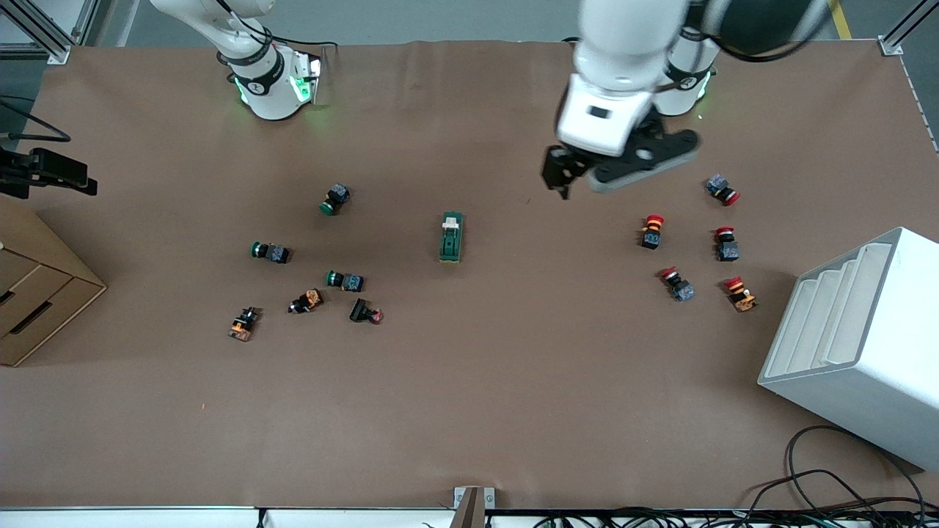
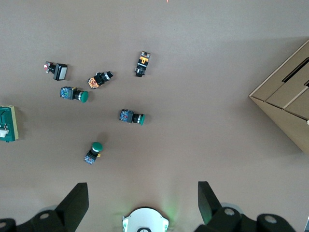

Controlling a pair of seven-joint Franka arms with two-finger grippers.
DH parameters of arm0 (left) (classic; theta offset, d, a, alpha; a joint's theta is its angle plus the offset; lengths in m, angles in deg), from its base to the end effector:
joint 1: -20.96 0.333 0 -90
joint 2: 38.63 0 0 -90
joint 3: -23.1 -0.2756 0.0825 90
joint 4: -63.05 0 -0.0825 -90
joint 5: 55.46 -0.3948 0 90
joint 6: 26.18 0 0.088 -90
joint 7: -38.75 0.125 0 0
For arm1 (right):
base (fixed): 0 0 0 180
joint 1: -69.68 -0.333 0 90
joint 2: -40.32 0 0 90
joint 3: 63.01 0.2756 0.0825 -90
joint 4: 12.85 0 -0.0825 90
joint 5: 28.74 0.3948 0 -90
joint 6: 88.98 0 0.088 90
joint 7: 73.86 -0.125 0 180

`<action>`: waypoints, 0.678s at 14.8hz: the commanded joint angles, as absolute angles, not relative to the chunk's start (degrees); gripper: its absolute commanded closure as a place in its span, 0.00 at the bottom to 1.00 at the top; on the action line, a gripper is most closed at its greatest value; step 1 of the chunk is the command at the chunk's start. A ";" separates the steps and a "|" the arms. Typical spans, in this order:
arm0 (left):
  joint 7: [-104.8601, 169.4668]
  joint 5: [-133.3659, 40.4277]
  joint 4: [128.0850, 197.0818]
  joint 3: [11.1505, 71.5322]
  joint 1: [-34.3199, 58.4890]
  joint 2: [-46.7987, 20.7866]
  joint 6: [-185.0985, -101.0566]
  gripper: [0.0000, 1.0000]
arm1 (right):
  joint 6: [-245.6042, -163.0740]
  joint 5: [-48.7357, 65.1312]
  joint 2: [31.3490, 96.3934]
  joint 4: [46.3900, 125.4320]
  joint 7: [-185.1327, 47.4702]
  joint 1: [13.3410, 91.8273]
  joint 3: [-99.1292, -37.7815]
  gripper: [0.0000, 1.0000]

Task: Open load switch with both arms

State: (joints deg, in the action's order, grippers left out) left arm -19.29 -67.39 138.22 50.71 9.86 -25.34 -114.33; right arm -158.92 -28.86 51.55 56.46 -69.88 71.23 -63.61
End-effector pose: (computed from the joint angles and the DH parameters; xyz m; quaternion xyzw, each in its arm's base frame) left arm 0.5178 -0.3404 0.5644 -0.9827 -0.1780 -0.0442 0.0265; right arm 0.5736 -0.0212 0.5945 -0.9956 -0.0156 0.0923 0.0029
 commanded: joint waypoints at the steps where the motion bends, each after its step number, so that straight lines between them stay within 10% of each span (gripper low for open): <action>1: -15.75 -65.13 138.19 51.32 14.70 -27.11 -111.61 0.00 | -159.73 -28.56 48.58 60.01 -72.63 70.04 -64.49 0.00; 5: -4.52 -61.53 138.89 50.18 20.25 -31.15 -110.99 0.00 | -159.56 -28.03 46.48 60.97 -72.63 70.12 -65.03 0.00; 10: 19.28 -55.47 141.62 33.41 18.85 -36.95 -108.72 0.00 | -163.77 -27.95 41.20 67.65 -72.46 70.47 -64.85 0.00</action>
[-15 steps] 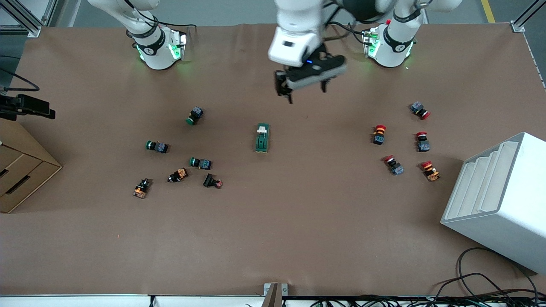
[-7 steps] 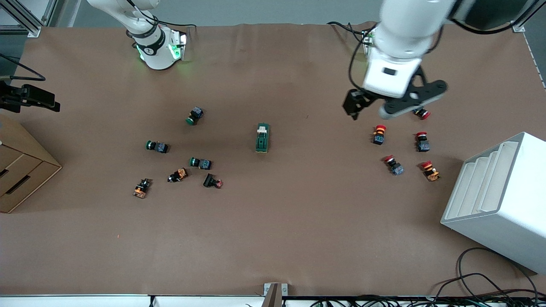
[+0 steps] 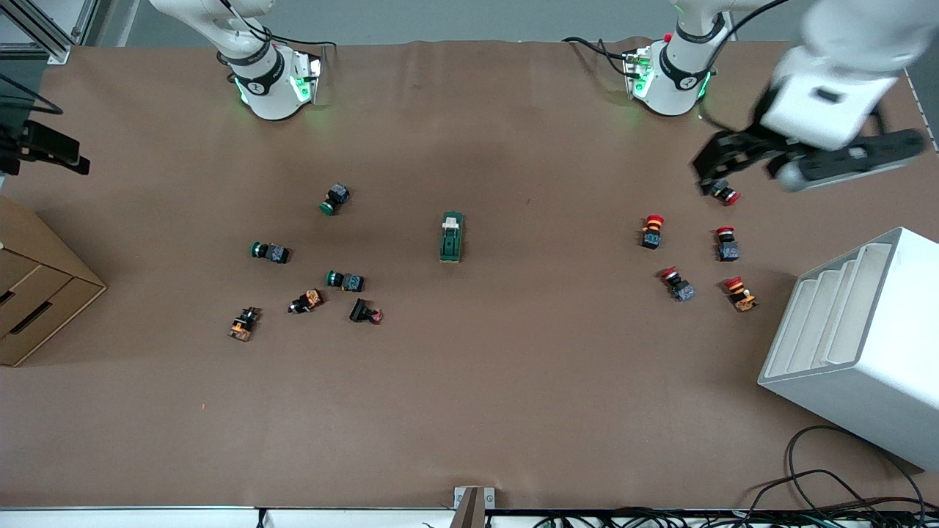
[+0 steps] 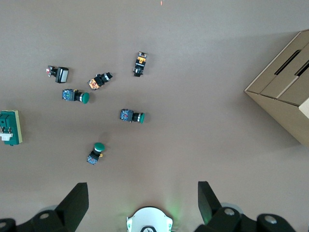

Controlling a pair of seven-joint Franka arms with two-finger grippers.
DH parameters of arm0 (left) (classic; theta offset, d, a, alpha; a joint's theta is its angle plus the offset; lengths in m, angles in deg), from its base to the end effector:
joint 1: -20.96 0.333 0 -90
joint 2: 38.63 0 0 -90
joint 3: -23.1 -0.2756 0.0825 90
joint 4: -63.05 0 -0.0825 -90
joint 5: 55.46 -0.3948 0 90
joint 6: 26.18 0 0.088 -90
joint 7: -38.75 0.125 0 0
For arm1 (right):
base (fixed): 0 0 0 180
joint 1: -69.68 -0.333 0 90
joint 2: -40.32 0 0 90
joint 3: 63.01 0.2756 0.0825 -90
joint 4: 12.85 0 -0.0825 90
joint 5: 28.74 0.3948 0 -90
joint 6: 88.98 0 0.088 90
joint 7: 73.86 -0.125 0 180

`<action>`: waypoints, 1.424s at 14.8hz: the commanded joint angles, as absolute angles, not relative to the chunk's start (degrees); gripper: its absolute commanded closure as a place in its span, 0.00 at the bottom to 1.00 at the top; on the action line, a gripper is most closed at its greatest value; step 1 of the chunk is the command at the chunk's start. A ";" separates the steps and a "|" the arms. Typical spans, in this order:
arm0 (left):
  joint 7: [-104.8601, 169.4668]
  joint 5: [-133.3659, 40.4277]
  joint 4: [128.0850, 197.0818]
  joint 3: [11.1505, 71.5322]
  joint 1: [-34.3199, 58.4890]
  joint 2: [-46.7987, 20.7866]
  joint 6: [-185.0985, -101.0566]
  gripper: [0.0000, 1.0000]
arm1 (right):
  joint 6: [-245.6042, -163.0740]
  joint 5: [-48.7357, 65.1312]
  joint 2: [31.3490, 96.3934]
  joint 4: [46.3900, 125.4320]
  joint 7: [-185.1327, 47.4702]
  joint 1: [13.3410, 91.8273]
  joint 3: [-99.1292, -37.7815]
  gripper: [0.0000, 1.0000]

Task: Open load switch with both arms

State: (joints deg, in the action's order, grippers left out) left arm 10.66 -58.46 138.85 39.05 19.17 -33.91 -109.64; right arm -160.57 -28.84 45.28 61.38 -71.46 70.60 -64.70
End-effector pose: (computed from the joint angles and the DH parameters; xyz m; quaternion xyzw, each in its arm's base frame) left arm 0.5511 -0.1614 0.6287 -0.9950 -0.0946 -0.0307 0.0029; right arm 0.5485 -0.0245 0.6200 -0.9978 0.0021 0.0663 0.0008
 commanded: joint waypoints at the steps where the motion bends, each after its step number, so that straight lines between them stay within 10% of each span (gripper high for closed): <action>1: 22.98 -55.46 141.88 31.47 18.94 -37.22 -108.36 0.00 | -164.13 -28.03 41.20 68.36 -72.46 70.30 -64.85 0.00; 21: 33.31 -55.64 148.30 28.82 21.22 -44.16 -108.09 0.00 | -170.02 -27.59 36.01 75.48 -72.63 70.47 -64.76 0.00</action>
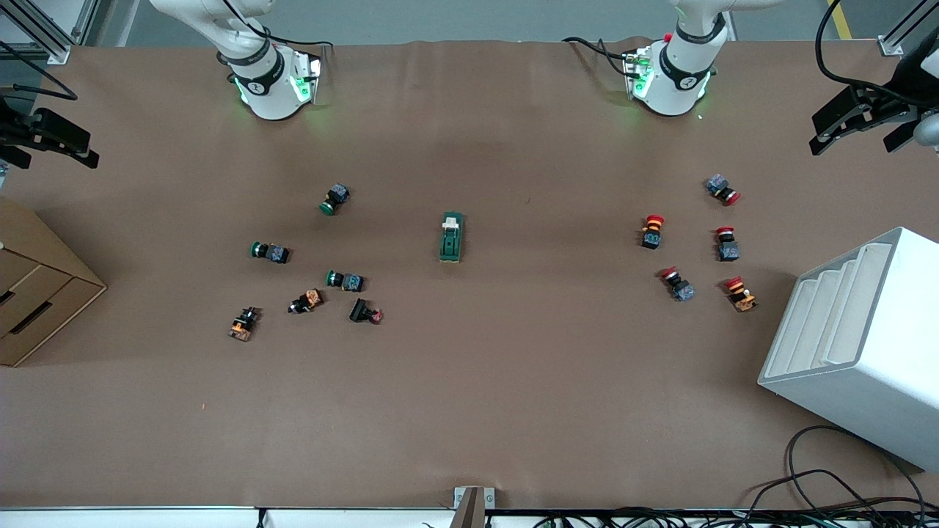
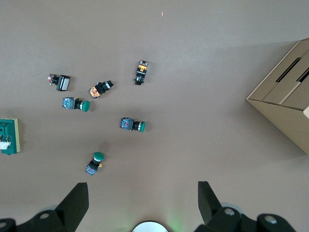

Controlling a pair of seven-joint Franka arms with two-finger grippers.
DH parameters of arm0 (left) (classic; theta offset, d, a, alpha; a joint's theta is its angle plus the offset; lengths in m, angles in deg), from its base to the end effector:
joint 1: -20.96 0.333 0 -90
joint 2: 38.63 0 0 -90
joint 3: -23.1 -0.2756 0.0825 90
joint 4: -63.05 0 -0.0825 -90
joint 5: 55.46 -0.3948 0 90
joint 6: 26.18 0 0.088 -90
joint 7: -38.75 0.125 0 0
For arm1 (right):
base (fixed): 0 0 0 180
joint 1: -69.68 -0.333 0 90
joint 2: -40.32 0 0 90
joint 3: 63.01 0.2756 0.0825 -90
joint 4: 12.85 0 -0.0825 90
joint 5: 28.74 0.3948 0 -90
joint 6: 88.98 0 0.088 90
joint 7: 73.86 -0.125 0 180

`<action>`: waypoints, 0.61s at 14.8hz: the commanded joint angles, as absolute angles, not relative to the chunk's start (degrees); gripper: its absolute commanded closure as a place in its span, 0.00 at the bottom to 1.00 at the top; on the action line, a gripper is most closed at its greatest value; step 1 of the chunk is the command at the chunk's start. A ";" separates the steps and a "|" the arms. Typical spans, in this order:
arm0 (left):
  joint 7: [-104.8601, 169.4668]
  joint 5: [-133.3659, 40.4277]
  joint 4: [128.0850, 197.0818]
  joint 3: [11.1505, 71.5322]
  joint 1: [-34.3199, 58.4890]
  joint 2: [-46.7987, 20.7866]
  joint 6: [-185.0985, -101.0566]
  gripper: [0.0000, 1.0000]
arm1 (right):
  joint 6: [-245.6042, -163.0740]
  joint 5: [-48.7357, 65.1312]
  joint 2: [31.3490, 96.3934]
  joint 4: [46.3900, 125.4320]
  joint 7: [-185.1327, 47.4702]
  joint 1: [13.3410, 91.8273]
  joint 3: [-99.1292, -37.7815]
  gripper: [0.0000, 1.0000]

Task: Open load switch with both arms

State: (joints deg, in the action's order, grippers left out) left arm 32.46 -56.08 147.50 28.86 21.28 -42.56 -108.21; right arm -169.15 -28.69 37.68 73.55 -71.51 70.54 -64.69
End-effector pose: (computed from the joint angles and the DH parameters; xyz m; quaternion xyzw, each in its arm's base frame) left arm 0.5282 -0.0508 0.6372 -0.9998 -0.0083 -0.0138 0.0074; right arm 0.5327 -0.0239 0.6068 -0.9995 0.0016 0.0313 0.0024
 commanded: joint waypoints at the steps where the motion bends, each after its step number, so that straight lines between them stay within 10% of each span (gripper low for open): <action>1: 33.22 -55.98 148.56 28.82 21.05 -44.77 -108.01 0.00 | -170.10 -27.59 36.10 75.48 -72.63 70.39 -64.76 0.00; 9: 32.69 -55.55 148.65 27.50 20.87 -45.40 -107.21 0.00 | -170.11 -27.51 36.28 74.43 -72.54 70.30 -64.76 0.00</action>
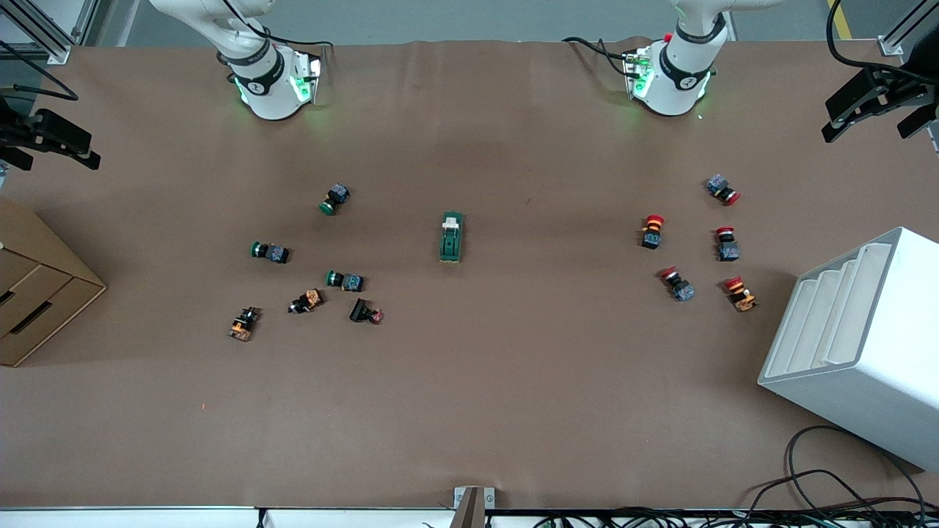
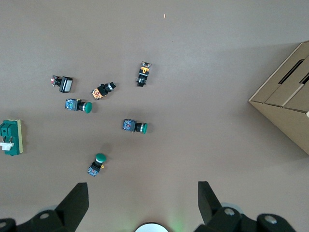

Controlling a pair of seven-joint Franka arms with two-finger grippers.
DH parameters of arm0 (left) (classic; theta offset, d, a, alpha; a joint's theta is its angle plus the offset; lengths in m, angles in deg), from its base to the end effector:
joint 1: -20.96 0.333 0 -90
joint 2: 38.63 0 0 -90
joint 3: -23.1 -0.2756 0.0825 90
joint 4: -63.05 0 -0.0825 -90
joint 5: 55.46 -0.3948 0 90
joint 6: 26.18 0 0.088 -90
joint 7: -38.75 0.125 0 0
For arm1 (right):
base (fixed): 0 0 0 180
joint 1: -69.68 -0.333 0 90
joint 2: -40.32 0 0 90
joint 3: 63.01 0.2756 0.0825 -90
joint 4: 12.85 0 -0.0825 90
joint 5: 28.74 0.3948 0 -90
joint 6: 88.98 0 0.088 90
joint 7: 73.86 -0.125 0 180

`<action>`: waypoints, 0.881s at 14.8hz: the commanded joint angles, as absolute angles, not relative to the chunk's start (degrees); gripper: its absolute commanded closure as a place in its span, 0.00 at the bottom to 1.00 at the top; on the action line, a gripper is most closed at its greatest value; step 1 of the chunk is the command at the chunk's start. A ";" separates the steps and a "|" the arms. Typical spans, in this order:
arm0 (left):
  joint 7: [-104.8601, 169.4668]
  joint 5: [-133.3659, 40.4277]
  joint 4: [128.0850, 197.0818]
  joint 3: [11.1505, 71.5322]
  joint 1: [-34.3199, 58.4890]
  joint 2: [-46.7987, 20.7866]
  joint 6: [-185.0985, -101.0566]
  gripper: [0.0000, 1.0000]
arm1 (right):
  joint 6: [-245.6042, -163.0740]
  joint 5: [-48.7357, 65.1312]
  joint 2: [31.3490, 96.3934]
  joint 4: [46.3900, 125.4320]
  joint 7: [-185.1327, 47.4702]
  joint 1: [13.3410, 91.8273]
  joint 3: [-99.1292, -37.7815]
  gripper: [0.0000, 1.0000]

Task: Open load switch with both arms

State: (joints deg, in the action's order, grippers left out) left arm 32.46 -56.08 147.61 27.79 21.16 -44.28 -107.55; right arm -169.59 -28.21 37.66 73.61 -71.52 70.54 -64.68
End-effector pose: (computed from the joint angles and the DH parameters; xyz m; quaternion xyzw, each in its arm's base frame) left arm 0.5182 -0.0416 0.6510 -0.9996 -0.0167 -0.0221 0.0073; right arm 0.5336 -0.0227 0.6071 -0.9996 0.0010 0.0276 0.0064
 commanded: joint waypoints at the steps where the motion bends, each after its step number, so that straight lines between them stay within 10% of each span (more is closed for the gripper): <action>1: 32.52 -55.55 148.74 27.50 20.78 -45.48 -107.21 0.00 | -170.02 -27.51 36.45 74.08 -72.54 70.21 -64.76 0.00; 13: 33.48 -55.46 151.01 28.02 19.99 -46.62 -106.42 0.00 | -168.44 -27.51 36.45 73.20 -74.21 70.39 -64.76 0.00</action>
State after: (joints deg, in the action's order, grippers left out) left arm 32.48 -56.07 148.52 28.06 20.52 -44.45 -106.78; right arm -168.83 -28.10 37.50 72.65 -73.18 70.53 -64.66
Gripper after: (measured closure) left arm 0.000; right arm 0.000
